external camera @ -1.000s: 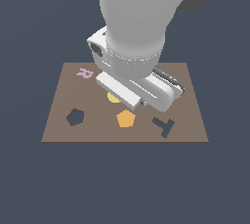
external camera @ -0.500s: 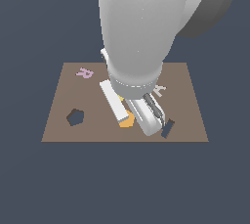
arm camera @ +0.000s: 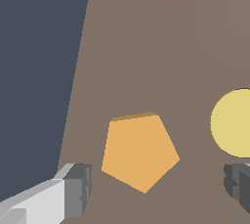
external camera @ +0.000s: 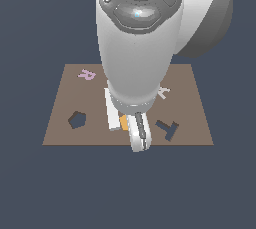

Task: Insert a designated object into the corresponding slot on a board.

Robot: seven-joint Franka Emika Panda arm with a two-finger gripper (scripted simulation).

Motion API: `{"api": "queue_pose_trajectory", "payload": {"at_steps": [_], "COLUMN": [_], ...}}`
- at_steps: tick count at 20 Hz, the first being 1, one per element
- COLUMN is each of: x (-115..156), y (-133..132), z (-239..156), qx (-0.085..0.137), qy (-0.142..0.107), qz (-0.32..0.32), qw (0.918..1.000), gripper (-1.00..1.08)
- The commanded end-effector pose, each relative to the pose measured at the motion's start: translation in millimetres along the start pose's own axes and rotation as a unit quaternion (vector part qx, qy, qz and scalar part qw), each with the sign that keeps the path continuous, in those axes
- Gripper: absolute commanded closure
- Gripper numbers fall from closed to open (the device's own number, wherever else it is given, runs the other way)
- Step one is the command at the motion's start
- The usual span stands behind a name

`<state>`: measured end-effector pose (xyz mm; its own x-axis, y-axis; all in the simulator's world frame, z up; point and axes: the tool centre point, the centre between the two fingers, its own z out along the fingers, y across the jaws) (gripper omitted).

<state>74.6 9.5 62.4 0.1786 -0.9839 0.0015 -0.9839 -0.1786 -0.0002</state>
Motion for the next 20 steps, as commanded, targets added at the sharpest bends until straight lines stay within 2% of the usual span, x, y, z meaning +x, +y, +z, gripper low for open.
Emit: {"api": "queue_pose_trajectory", "payload": {"at_steps": [1,9,20], "x": [2.2,7.0,7.9], "y": [-2.6,-6.8,-7.0], "z": [3.9,11.4,18.8], "qx": [0.0,0.0,0.0], "qy": [0.0,-0.001,-0.001], "qz": [0.028,0.08,0.087], "qw": [0.9996,0.9968,0.9962], "gripper": [-0.92,-0.92,-0.92]}}
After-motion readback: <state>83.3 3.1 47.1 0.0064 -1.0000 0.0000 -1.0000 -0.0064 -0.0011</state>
